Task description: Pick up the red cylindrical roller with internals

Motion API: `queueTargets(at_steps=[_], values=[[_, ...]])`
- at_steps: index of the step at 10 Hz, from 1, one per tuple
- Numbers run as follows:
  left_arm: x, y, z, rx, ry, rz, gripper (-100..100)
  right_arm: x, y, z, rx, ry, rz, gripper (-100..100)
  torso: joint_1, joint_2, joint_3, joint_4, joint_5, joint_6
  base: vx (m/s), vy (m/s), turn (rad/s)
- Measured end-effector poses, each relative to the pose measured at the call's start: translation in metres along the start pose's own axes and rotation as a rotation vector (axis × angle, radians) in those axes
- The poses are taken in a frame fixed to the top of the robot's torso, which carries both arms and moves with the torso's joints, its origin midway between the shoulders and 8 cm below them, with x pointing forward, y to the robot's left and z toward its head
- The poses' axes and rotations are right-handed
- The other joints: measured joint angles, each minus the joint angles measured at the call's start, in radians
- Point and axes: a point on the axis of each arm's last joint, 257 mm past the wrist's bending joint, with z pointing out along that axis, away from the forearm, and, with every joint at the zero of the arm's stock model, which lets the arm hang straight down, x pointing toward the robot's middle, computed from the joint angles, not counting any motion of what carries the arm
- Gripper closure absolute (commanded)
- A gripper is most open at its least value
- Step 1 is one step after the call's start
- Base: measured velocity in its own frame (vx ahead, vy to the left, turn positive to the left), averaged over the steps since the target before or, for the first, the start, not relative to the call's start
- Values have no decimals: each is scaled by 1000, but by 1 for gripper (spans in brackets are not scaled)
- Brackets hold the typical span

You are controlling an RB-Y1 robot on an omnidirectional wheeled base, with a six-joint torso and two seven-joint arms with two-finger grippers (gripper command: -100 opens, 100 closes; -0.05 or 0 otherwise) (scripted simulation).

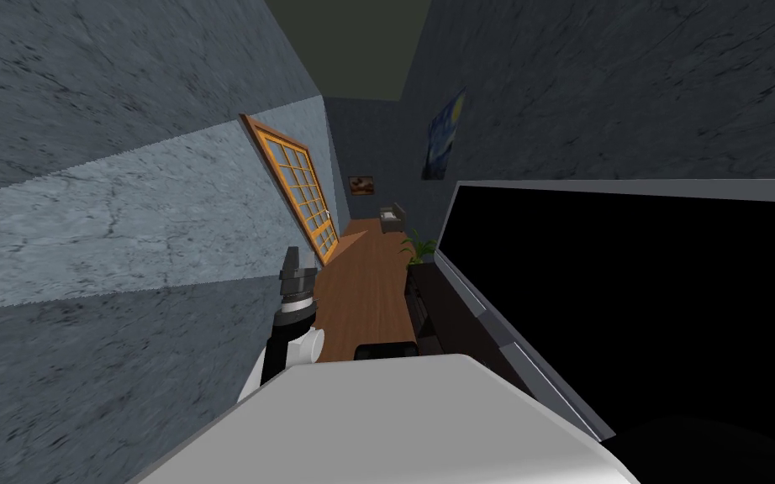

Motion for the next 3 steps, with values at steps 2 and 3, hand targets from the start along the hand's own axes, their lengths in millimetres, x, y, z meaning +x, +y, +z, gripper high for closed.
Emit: queueTargets(at_steps=[2, 3], values=[[0, 0, 0, 0, 0, 0, 0, -4, -4, -9, 1, 0, -13, 100, 1, 0, 0, 0, 1, 0, 6, 18, -44], [0, 0, 0, 0, 0, 0, 0, -4, -5, -9, 1, 1, -14, 0, 0, 0, 0, 0, 0, 0, 0, 0, 0]])
